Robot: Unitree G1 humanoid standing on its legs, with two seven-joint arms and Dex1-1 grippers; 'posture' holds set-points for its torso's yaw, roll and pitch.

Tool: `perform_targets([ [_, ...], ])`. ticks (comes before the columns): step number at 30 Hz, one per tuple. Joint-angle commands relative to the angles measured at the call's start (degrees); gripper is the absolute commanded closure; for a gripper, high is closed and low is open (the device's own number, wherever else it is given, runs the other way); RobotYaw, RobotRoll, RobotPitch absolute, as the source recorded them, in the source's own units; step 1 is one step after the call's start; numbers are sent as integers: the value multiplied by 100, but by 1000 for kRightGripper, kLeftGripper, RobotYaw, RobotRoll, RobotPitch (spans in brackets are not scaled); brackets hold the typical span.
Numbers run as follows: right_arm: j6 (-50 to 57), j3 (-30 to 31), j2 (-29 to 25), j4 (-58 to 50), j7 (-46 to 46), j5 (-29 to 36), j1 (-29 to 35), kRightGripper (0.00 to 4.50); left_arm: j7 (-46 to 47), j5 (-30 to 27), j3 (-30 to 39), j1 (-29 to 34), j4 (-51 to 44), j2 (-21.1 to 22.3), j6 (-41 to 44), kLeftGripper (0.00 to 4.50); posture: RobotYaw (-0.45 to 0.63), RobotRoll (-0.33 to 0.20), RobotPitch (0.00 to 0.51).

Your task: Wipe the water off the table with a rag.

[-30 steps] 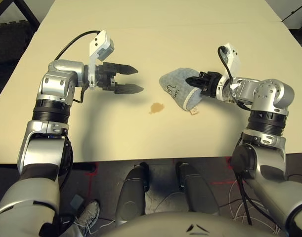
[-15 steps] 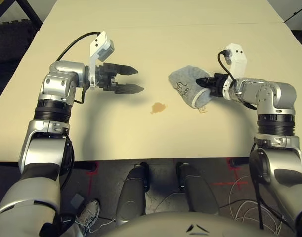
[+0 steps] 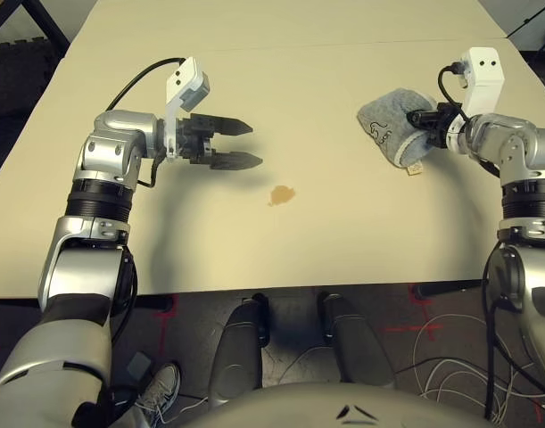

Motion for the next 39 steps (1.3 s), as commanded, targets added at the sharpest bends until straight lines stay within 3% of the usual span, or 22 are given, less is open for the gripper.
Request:
perform_targets([
  [1, 1018, -49, 278, -1340, 7, 667, -12, 4470, -215, 61, -119, -86, -108, 161, 43, 0, -168, 0, 218],
  [4, 2113, -297, 805, -2357, -294, 1188, -19, 4470, -279, 86, -110, -144, -107, 302, 38, 0, -173, 0, 218],
  [9, 3476, -798, 1911, -3337, -874, 1422, 149, 4471, -370, 102, -122, -201, -130, 464, 44, 0, -170, 0, 220],
  [17, 3734, -629, 3015, -3697, -1528, 1698, 934, 4471, -597, 109, -213, -260, -268, 682, 191, 0, -156, 0, 231],
  [29, 3734, -254, 3315, -3508, -2541, 3163, 1384, 4471, -692, 91, -269, -72, -446, 814, 351, 0, -138, 0, 253],
  [39, 3727, -186, 2718, -3214, -2700, 2542, 1387, 4471, -674, 93, -298, -20, -455, 721, 388, 0, -154, 0, 254],
])
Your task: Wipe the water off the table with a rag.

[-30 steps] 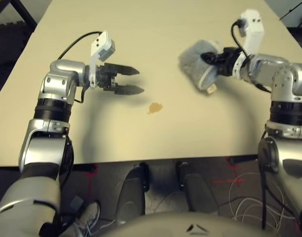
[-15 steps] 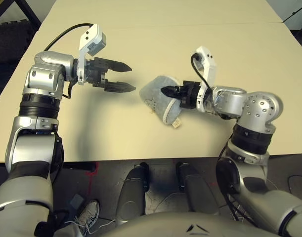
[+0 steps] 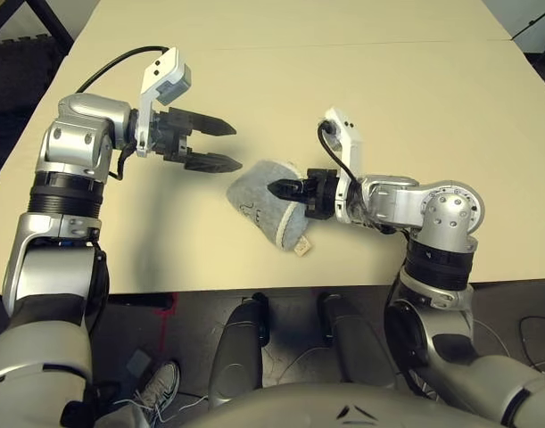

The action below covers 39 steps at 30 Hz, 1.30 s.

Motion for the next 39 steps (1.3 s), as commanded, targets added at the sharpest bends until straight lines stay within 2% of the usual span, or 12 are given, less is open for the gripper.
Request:
perform_targets([
  [1, 90, 80, -178, 4, 49, -297, 1, 4471, -40, 45, -101, 44, 2, -25, -4, 0, -155, 0, 254],
  [16, -595, -135, -659, 390, 283, -1153, -208, 4471, -52, 91, -129, -16, 155, -153, -89, 0, -173, 0, 253],
  [27, -1085, -231, -949, 807, 367, -1516, -298, 4471, -46, 93, -120, -33, 175, -152, -97, 0, -169, 0, 252],
  [32, -63, -902, -140, 508, 486, -953, -827, 4472, -82, 85, -122, -13, 114, -104, -70, 0, -167, 0, 252],
  [34, 108, -987, 126, 458, 369, -503, -899, 4472, -110, 86, -126, -19, 106, -76, -59, 0, -167, 0, 252],
  [39, 117, -803, 623, 491, -530, 1246, -738, 4472, -154, 133, -143, -29, 169, -37, -98, 0, -169, 0, 251],
])
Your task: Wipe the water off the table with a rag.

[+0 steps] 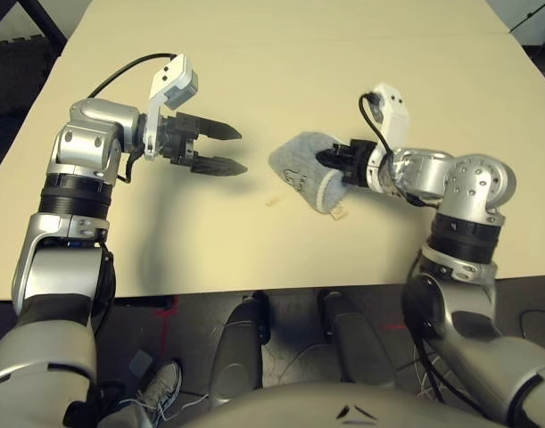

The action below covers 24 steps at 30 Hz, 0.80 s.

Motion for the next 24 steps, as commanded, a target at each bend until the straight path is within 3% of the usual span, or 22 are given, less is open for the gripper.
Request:
perform_targets([
  [1, 117, 183, 205, -79, -782, 1390, 180, 4473, -92, 102, -109, 2, -10, 109, -35, 0, -169, 0, 251],
  [6, 117, 354, 416, 228, -2157, 2689, 482, 4473, -84, 80, -104, 14, -39, 106, -16, 0, -165, 0, 253],
  [11, 117, 733, 253, 446, -2967, 3211, 904, 4473, -73, 70, -107, 39, -61, 105, 1, 0, -165, 0, 254],
  [17, 63, 927, -85, 608, -3187, 2848, 1208, 4473, -52, 67, -109, 51, -50, 84, 8, 0, -163, 0, 258],
  [24, -891, 1104, -961, 440, -2400, 1640, 587, 4473, -33, 56, -116, 100, -61, 61, 13, 0, -168, 0, 256],
])
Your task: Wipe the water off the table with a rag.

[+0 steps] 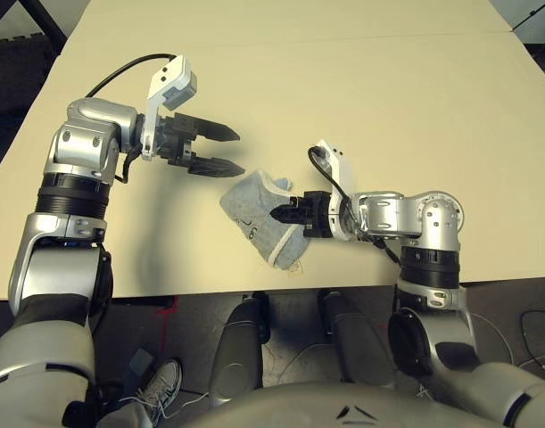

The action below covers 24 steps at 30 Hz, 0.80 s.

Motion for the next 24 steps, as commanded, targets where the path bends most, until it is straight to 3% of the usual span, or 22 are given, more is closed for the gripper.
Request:
perform_targets([
  [1, -528, -10, -261, -54, 311, -609, -256, 4473, -24, 42, -70, 91, -58, 17, 12, 0, -170, 0, 255],
  [13, -1214, -88, -1199, 309, 1321, -2007, -344, 4473, 14, 72, -78, 10, 121, -72, -91, 0, -182, 0, 250],
  [24, -1981, -370, -2673, 1446, 2272, -3204, -270, 4473, 301, 62, 29, -4, 372, -112, -228, 0, -178, 0, 240],
])
